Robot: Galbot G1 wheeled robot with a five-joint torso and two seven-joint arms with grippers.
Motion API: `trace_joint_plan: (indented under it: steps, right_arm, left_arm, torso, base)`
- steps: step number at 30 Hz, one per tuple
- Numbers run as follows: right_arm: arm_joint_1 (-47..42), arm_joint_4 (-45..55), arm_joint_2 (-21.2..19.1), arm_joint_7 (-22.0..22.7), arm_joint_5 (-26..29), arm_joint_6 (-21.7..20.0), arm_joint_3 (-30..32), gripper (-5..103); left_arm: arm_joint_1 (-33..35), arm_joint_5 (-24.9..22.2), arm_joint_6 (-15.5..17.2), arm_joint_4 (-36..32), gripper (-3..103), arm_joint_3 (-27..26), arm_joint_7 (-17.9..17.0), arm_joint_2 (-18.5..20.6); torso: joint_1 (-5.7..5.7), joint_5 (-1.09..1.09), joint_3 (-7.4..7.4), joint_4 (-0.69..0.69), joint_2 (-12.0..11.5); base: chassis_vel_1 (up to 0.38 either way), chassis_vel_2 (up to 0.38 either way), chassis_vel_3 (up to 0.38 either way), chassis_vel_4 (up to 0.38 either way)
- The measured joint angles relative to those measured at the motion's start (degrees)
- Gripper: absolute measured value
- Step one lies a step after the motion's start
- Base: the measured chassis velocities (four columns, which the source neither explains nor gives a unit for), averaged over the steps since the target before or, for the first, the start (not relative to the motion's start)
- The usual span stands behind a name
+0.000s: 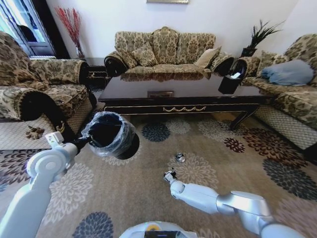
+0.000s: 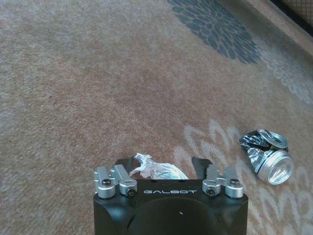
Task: Move to the front of the table and pick up the trash from the floor, then place it into the trash bin.
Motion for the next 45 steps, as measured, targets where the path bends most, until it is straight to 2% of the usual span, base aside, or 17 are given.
trace_joint_plan:
  steps: [1,2,4,5,7,11,12,14,17,19,26,30,35,41,45]
  right_arm:
    - [0.05,-0.07,-0.27,0.04,-0.06,0.03,0.07,65]
    - [0.05,-0.07,-0.27,0.04,-0.06,0.03,0.07,65]
    - [0.04,-0.29,-1.02,0.12,-0.14,0.03,0.37,55]
    - [-0.04,-0.2,-1.21,0.11,-0.2,0.03,0.38,49]
    - [-0.11,-0.07,-1.41,0.11,-0.28,0.04,0.44,49]
    - [-0.39,0.48,-2.53,0.13,-0.52,0.09,0.75,27]
    - [-0.39,0.48,-2.53,0.13,-0.52,0.09,0.75,27]
    - [-0.43,0.51,-2.83,0.1,-0.77,0.17,0.91,17]
    - [-0.46,0.39,-2.9,-0.06,-1.14,0.41,1.06,12]
    - [-0.49,0.33,-2.91,-0.25,-1.46,0.67,1.16,2]
    - [-0.69,1.2,-3.56,-0.71,-2.57,2.3,2.28,0]
    - [-0.7,4.0,-4.85,-1.35,-4.32,4.47,5.04,0]
    - [0.6,17.52,-8.6,-1.06,-5.58,5.81,12.5,0]
    - [5.3,26.31,-11.53,-0.29,-2.79,6.33,15.63,0]
    - [10.25,31.87,-13.62,-0.61,-0.21,8.14,16.99,0]
  left_arm:
    - [-0.06,0.01,0.0,0.04,2,0.12,0.0,-0.06]
    - [-0.06,0.01,0.0,0.04,2,0.12,0.0,-0.06]
    - [-0.18,0.04,0.0,0.12,2,0.26,0.0,-0.1]
    - [-0.25,0.02,0.0,0.16,2,0.33,0.03,-0.1]
    - [-0.3,0.01,0.0,0.17,2,0.35,0.06,-0.08]
    - [-0.34,0.04,0.0,0.18,2,0.41,0.07,0.02]
    - [-0.34,0.04,0.0,0.18,2,0.41,0.07,0.02]
    - [-0.36,0.05,0.0,0.18,2,0.46,0.07,0.03]
    - [-0.37,0.05,0.0,0.15,2,0.49,0.08,0.03]
    - [-0.36,0.07,0.0,0.14,2,0.49,0.08,0.06]
    - [0.12,0.14,0.0,0.11,2,0.32,0.08,0.1]
    - [0.6,0.29,0.0,0.05,2,0.33,0.08,-0.32]
    - [1.83,0.87,0.0,-0.69,2,1.29,-0.1,-1.74]
    - [2.43,1.56,0.0,-1.28,2,2.42,-0.29,-3.28]
    - [2.49,1.69,0.0,-1.28,2,2.85,-0.43,-3.86]
  torso:
    - [0.0,0.0,0.0,0.0,0.0]
    - [0.0,0.0,0.0,0.0,0.0]
    - [0.0,-0.14,-0.01,-0.06,-0.01]
    - [0.01,-0.1,0.0,-0.08,-0.01]
    - [0.02,-0.05,0.0,-0.08,-0.01]
    - [0.01,-0.08,-0.01,-0.06,-0.01]
    - [0.01,-0.08,-0.01,-0.06,-0.01]
    - [0.01,-0.09,-0.01,-0.06,-0.01]
    - [0.01,-0.09,-0.01,-0.08,-0.01]
    - [0.01,-0.09,-0.01,-0.07,-0.01]
    - [0.01,-0.08,-0.02,-0.07,-0.01]
    - [0.01,-0.09,-0.02,-0.07,-0.01]
    - [0.01,-0.08,-0.02,-0.07,-0.01]
    - [0.01,-0.1,-0.02,-0.06,-0.01]
    - [0.01,-0.09,-0.02,-0.07,-0.01]
  base:
    - [0.0,0.0,0.0,0.0]
    - [0.0,0.0,0.0,0.0]
    - [0.0,0.0,0.0,0.0]
    - [0.0,0.0,0.0,0.0]
    - [0.0,0.0,0.0,0.0]
    - [0.0,0.0,0.0,0.0]
    - [0.0,0.0,0.0,0.0]
    - [0.0,0.0,0.0,0.0]
    - [0.0,0.0,0.0,0.0]
    - [0.0,0.0,0.0,0.0]
    - [0.0,0.0,0.0,0.0]
    - [0.0,0.0,0.0,0.0]
    - [0.0,0.0,0.0,0.0]
    - [0.0,0.0,0.0,0.0]
    - [0.0,0.0,0.0,0.0]
